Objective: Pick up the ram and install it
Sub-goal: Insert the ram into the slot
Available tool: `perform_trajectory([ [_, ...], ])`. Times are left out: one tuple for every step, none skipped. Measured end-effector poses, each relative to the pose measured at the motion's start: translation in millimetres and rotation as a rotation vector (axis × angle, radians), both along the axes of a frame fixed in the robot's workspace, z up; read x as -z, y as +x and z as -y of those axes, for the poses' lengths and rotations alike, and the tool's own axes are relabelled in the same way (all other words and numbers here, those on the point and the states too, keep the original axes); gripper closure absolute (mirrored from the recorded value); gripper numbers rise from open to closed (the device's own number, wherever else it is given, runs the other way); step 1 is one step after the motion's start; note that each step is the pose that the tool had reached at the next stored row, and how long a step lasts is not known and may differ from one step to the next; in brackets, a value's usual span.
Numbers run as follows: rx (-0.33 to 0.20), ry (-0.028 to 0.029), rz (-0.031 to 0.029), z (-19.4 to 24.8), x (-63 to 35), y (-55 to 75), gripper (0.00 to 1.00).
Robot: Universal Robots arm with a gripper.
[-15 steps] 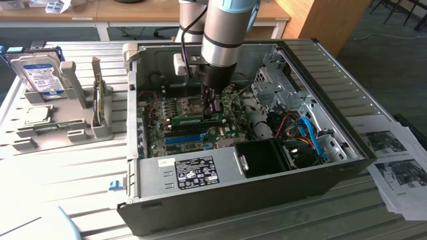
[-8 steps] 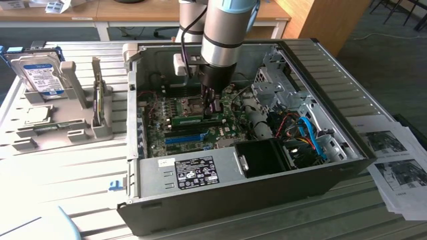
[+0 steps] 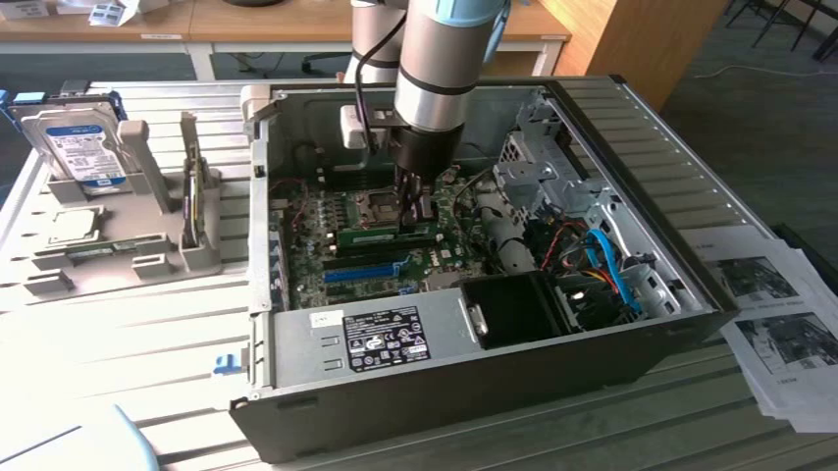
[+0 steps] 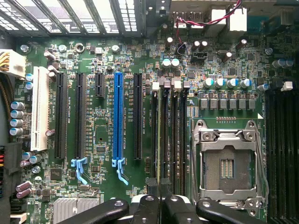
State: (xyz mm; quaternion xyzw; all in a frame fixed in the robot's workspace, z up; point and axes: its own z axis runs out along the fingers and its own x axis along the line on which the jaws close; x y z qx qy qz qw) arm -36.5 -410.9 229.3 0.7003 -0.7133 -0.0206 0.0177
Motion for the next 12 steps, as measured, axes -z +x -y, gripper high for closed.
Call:
perform_trajectory([
  [0.000,0.0000,0.0000,0.0,0.0,0.0,0.89],
  [0.000,-0.0001,0.0000,0.1,0.0,0.0,0.89],
  [0.000,0.0000,0.0000,0.1,0.0,0.0,0.89],
  [0.000,-0.0001,0.0000,0.1,0.0,0.0,0.89],
  [0.000,0.0000,0.0000,0.1,0.0,0.0,0.89],
  [0.000,0.0000,0.0001,0.1,0.0,0.0,0.89],
  [0.000,0.0000,0.0001,0.1,0.0,-0.1,0.89],
  [0.000,0.0001,0.0003,0.0,0.0,-0.2,0.89],
  [0.000,0.0001,0.0003,0.1,-0.1,-0.4,0.89],
  [0.000,0.0001,0.0004,0.1,-0.1,-0.6,0.89],
  [0.000,0.0000,0.0005,0.1,-0.2,-0.7,0.89],
  [0.000,0.0000,0.0008,0.1,-0.2,-0.7,0.89],
])
